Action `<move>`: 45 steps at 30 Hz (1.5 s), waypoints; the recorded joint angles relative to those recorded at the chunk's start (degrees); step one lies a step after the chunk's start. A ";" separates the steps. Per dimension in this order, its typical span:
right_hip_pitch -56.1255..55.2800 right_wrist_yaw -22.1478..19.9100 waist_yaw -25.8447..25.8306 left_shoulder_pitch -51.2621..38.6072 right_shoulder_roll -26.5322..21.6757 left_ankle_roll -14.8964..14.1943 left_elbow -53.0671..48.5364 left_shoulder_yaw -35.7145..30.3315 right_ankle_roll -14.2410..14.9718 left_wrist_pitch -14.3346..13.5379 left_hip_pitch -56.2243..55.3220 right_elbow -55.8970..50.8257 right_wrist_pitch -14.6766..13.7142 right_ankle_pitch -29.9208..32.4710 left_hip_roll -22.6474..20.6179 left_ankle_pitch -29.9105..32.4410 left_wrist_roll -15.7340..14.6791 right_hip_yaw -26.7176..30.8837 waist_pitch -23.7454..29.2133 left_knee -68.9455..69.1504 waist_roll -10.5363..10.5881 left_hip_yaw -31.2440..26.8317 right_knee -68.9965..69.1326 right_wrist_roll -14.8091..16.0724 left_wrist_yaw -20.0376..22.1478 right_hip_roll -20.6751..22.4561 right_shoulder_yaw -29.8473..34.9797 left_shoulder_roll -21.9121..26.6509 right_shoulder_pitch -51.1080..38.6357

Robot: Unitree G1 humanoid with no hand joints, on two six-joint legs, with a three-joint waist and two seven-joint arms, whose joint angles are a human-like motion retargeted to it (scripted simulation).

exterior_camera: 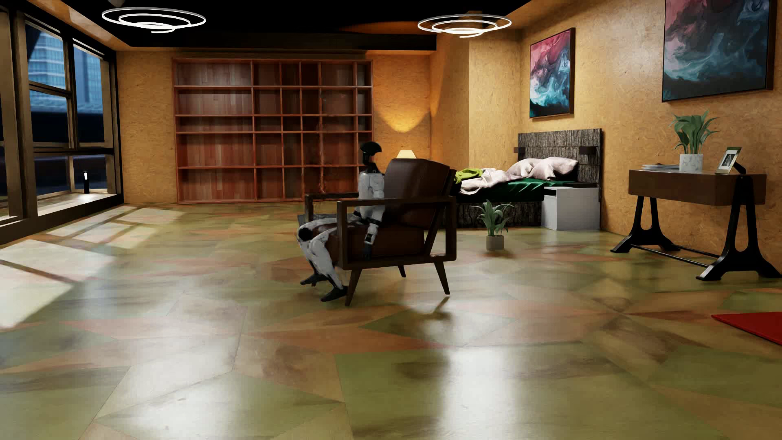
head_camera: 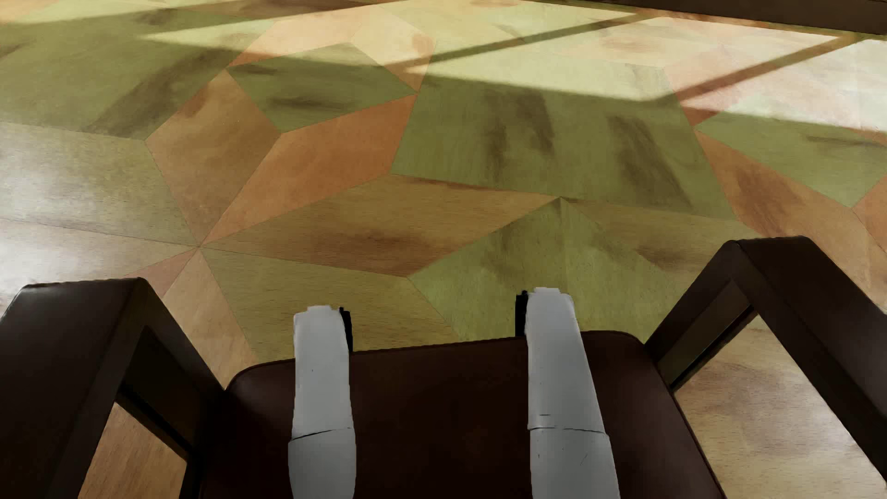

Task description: Get up from the chair

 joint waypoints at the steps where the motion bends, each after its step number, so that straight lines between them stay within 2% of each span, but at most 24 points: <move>1: 0.22 0.68 -0.03 1.02 0.34 0.01 -1.53 0.74 0.01 -0.17 0.05 -1.06 -0.09 0.06 0.10 0.01 -0.73 -0.04 -0.03 0.04 -0.01 -0.06 -0.10 -0.09 0.03 0.16 -0.16 -0.25 0.97; 3: 0.60 2.21 -0.07 2.22 0.74 0.05 -5.17 0.91 0.12 -0.88 0.14 -3.50 -0.66 0.28 0.18 0.07 -1.18 0.03 -0.12 0.11 -0.01 -0.22 -0.20 -0.63 -0.56 0.43 -0.04 -0.14 1.87; 5: 1.01 2.57 -0.04 1.79 0.97 0.17 -7.75 -0.21 -0.03 -1.78 0.33 -5.06 -1.02 0.36 0.12 0.19 -0.05 0.00 -0.16 0.11 -0.08 -0.29 -0.36 -0.90 -2.05 0.73 0.91 0.47 1.29; 7: 1.29 1.21 0.04 -0.10 1.16 0.33 -7.96 -1.89 -0.26 -2.38 0.48 -5.17 -1.23 0.46 -0.12 0.30 1.58 -0.07 -0.14 0.05 -0.29 -0.30 -0.49 -0.61 -1.04 0.93 1.99 0.77 -0.23; 13: 2.07 -0.53 0.37 -4.39 0.38 0.34 -5.53 -3.55 -0.50 -1.47 0.96 -6.28 -1.16 0.38 -0.19 -0.08 0.83 -0.17 0.99 0.16 -0.56 -0.43 -0.54 0.43 2.27 1.12 4.29 0.86 -3.56; 19: -0.03 -1.17 0.54 -5.74 0.53 0.83 -5.86 -3.40 0.21 -1.35 -1.52 -7.31 -0.90 -0.05 -0.74 -2.18 0.50 -0.14 4.17 0.47 -0.57 -0.86 -0.52 1.45 2.53 0.52 4.24 1.31 -6.00; 22: -3.46 -0.46 0.66 -3.37 -0.84 0.61 -13.72 -0.29 0.87 -1.56 -5.11 -12.32 -0.93 -0.73 -1.30 -2.82 -1.39 0.20 5.71 0.90 -0.50 -1.57 -0.01 2.23 0.42 -0.17 3.08 3.23 -6.06; 24: -7.01 -2.46 0.76 0.61 -2.99 0.24 -25.61 3.36 1.60 -1.97 -8.70 -19.92 -1.14 -1.38 -1.78 -3.01 -3.12 0.81 6.21 1.47 -0.39 -2.25 0.71 5.18 1.15 -0.76 0.47 6.09 -4.47; 26: -10.79 -8.35 0.90 5.32 -5.65 0.18 -41.31 6.66 2.64 -2.85 -12.59 -32.34 -1.71 -2.00 -2.63 -2.97 -3.97 1.50 6.55 2.23 -0.03 -2.90 1.66 10.03 5.40 -1.68 -3.52 9.47 -1.27; 27: -12.74 -13.07 0.98 6.75 -6.98 0.10 -49.06 7.30 3.25 -3.28 -14.78 -39.82 -2.82 -2.26 -3.09 -2.46 -4.47 1.81 6.77 2.57 0.26 -3.25 2.13 12.39 10.06 -2.30 -5.59 11.27 0.14; 28: -14.68 -18.43 1.05 7.47 -8.44 -0.24 -56.34 7.67 3.91 -3.76 -16.85 -48.02 -4.41 -2.52 -3.25 -1.96 -2.63 2.17 7.13 2.95 0.58 -3.67 2.61 13.57 16.26 -2.79 -7.25 13.13 1.15; 30: -18.33 -28.33 0.99 6.10 -12.82 -0.58 -67.57 6.70 5.09 -5.66 -20.71 -63.93 -8.34 -3.08 -3.46 -1.99 -1.00 2.78 8.67 3.67 1.32 -4.24 3.26 14.36 29.09 -3.38 -9.00 17.97 0.17; 31: -20.16 -32.16 0.95 3.16 -15.99 -0.70 -71.87 4.65 5.67 -7.52 -22.69 -70.78 -10.96 -3.40 -3.70 -2.18 0.76 3.09 9.63 3.90 1.80 -4.41 3.42 13.31 34.20 -3.60 -8.66 21.08 -1.74; 32: -22.02 -32.43 0.98 -1.73 -19.79 -0.90 -75.21 1.27 6.31 -9.22 -24.67 -76.63 -12.40 -3.72 -3.93 -2.44 2.68 3.46 10.71 4.00 2.36 -4.58 3.50 11.47 35.97 -3.86 -7.83 24.54 -4.33; 34: -25.51 -24.34 1.27 -17.31 -29.49 -1.54 -79.16 -10.63 7.09 -11.53 -28.14 -84.92 -13.42 -4.22 -3.96 -2.96 4.93 4.04 13.41 3.91 3.16 -4.65 3.36 9.50 32.47 -4.06 -3.90 31.63 -11.92; 35: -27.16 -18.48 1.38 -27.82 -34.95 -1.86 -80.25 -20.02 7.38 -12.32 -29.89 -87.65 -13.17 -4.57 -4.20 -3.17 4.72 4.36 14.62 3.82 3.61 -4.66 3.35 10.35 29.63 -4.52 -0.02 34.90 -17.11; 36: -28.49 -15.87 1.46 -40.27 -40.00 -2.16 -80.74 -31.67 7.58 -13.19 -31.21 -89.11 -13.88 -5.12 -4.38 -3.51 3.93 4.68 15.98 3.62 3.73 -4.47 3.27 11.52 27.45 -4.76 6.24 37.47 -23.80; 37: -29.88 -17.29 1.48 -53.19 -43.92 -2.53 -80.91 -43.96 7.53 -14.53 -32.54 -89.45 -15.32 -5.58 -4.23 -3.96 3.29 4.71 16.93 3.47 3.69 -4.40 3.14 13.21 25.15 -4.52 13.78 39.10 -31.30; 39: -31.55 -19.68 1.38 -74.83 -48.47 -2.67 -81.50 -64.19 7.08 -16.12 -34.07 -88.67 -16.60 -6.49 -4.28 -4.81 0.98 4.41 19.57 2.55 3.57 -4.22 2.23 16.23 30.07 -4.24 27.73 39.69 -48.62; 40: -31.77 -21.80 1.42 -81.17 -48.95 -2.60 -81.62 -69.91 7.33 -16.84 -34.29 -88.16 -17.70 -7.04 -4.33 -5.29 0.28 4.33 20.64 1.81 3.45 -4.22 1.43 17.00 32.37 -4.11 34.91 39.12 -56.87; 41: -31.71 -23.79 1.41 -84.77 -48.93 -2.33 -81.56 -73.31 7.09 -16.95 -34.18 -87.82 -18.36 -7.49 -4.68 -5.48 -0.10 4.04 21.48 0.69 3.41 -4.03 0.31 17.47 34.70 -3.85 41.09 38.11 -63.36; 42: -31.57 -23.71 1.42 -85.44 -48.63 -1.91 -81.03 -73.97 6.58 -16.99 -33.94 -87.82 -18.42 -7.51 -5.05 -5.44 0.30 3.72 21.79 -0.92 3.40 -3.77 -1.34 17.36 35.36 -3.20 44.48 37.29 -66.67; 43: -30.87 -23.72 1.35 -84.64 -47.23 -1.29 -79.81 -72.75 6.01 -16.88 -33.15 -86.73 -17.97 -7.45 -5.56 -5.15 0.95 3.51 21.92 -3.23 3.62 -3.33 -3.58 17.02 35.35 -2.67 45.53 36.08 -67.69; 45: -27.52 -22.70 1.26 -78.95 -42.90 -0.47 -74.66 -67.28 4.44 -16.88 -29.85 -82.19 -17.32 -6.69 -5.70 -4.29 2.80 2.53 21.29 -9.77 3.48 -2.24 -10.30 14.57 33.77 -1.11 43.34 33.23 -64.70</move>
